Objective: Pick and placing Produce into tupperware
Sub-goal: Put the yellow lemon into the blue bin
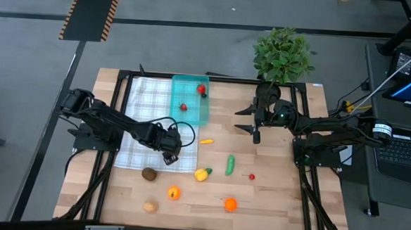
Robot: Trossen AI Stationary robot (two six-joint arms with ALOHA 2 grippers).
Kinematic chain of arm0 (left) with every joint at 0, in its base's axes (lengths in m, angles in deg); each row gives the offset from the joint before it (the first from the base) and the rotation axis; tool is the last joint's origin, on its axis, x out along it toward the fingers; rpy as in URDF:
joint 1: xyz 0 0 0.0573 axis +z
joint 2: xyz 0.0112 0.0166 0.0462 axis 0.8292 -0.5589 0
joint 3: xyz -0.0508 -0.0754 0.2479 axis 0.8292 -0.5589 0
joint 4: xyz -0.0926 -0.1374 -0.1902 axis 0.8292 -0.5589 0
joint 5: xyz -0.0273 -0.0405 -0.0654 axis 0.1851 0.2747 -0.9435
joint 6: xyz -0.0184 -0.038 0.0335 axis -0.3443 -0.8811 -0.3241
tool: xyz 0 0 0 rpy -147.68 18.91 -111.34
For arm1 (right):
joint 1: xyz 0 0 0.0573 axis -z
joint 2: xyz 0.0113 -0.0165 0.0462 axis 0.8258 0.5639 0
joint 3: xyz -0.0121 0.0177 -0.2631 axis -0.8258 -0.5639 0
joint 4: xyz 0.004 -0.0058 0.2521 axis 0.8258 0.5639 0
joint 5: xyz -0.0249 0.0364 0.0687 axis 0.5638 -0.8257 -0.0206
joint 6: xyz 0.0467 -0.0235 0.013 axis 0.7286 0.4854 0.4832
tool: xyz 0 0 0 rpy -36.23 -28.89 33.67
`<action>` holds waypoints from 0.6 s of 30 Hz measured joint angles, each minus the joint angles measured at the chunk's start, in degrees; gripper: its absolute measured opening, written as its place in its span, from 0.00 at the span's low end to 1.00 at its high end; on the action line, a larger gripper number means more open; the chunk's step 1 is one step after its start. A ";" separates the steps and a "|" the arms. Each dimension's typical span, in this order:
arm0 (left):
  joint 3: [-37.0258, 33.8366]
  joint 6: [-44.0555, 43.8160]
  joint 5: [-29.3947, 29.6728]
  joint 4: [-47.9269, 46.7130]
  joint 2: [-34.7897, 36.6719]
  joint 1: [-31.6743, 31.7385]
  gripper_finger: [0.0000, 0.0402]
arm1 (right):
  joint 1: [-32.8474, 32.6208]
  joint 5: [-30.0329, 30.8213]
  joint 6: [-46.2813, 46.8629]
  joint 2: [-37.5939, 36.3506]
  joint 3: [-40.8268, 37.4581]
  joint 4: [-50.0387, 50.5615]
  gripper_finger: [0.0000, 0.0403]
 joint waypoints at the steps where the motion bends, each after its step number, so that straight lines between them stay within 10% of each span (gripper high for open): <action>1: 0.02 0.24 0.00 0.05 -0.41 0.24 0.57 | 0.01 0.00 0.11 0.00 0.00 0.00 0.62; 18: 0.02 3.30 -0.70 -0.17 -1.71 2.06 0.57 | 0.00 0.00 0.41 0.00 0.02 -0.02 0.62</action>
